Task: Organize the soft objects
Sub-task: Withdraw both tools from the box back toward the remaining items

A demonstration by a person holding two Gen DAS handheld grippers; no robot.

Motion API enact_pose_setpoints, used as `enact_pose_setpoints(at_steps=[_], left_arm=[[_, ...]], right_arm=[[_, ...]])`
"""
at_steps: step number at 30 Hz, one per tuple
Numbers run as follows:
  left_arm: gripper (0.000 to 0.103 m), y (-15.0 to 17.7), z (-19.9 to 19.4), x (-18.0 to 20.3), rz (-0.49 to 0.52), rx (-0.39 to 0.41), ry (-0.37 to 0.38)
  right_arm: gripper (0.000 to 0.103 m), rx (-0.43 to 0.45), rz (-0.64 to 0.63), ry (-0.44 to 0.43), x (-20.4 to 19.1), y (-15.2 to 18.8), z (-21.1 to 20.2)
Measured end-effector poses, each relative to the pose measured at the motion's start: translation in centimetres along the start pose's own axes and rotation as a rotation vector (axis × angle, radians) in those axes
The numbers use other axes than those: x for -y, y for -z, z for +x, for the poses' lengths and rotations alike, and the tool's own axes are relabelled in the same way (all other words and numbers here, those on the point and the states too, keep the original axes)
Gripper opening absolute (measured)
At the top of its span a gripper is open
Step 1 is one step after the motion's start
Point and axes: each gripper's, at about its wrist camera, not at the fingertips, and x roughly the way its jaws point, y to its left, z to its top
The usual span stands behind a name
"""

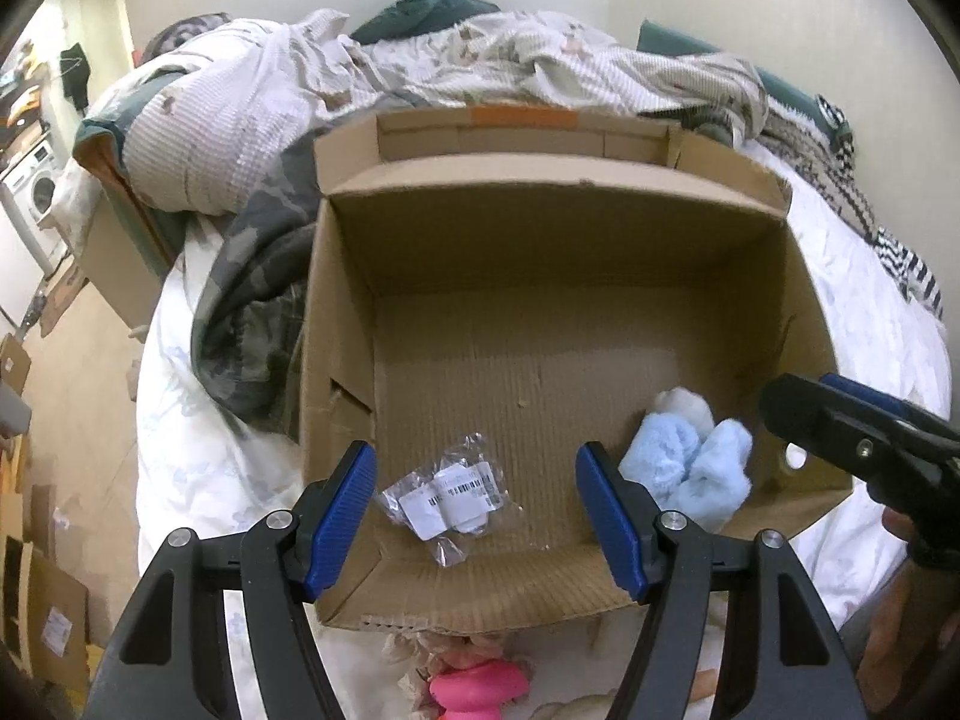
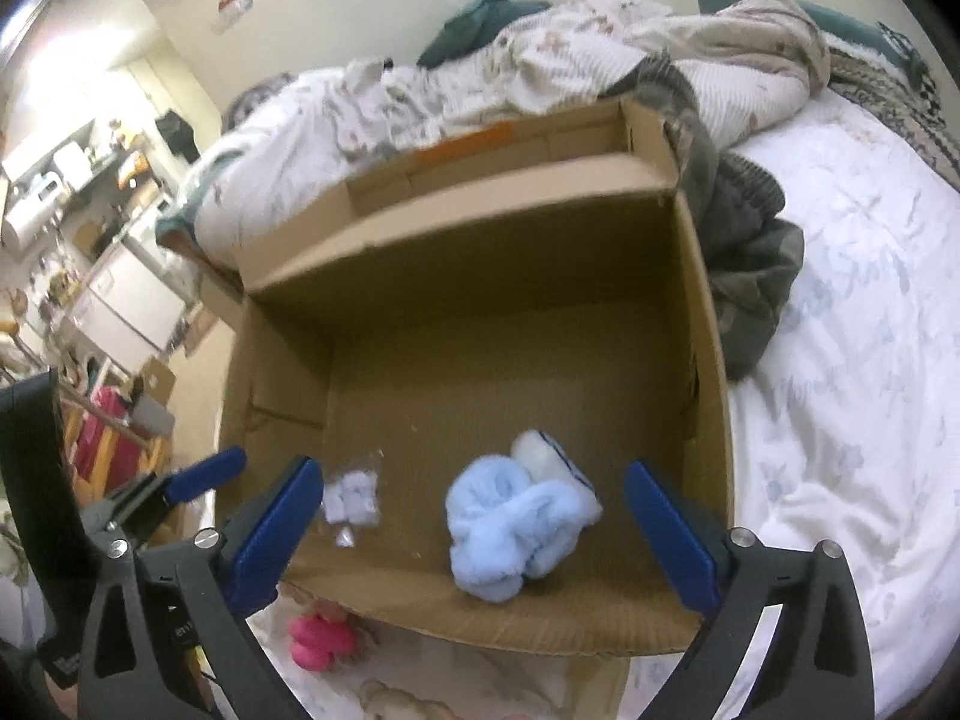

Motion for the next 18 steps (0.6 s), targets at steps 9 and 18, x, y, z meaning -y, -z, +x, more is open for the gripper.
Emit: enact_pose_setpoints(at_steps=[9,18], left_arm=[[0.066,0.4,-1.8,-1.5,-0.077,0.005,0.000],[0.066,1.1,-4.3,-2.5,-0.084,0.035,-0.040]], right_arm=[[0.103,0.006,-0.007,0.025,-0.5,0.5,-0.4],[0.103,0.011,0.010,0.041,-0.2,1.6,-2.2]])
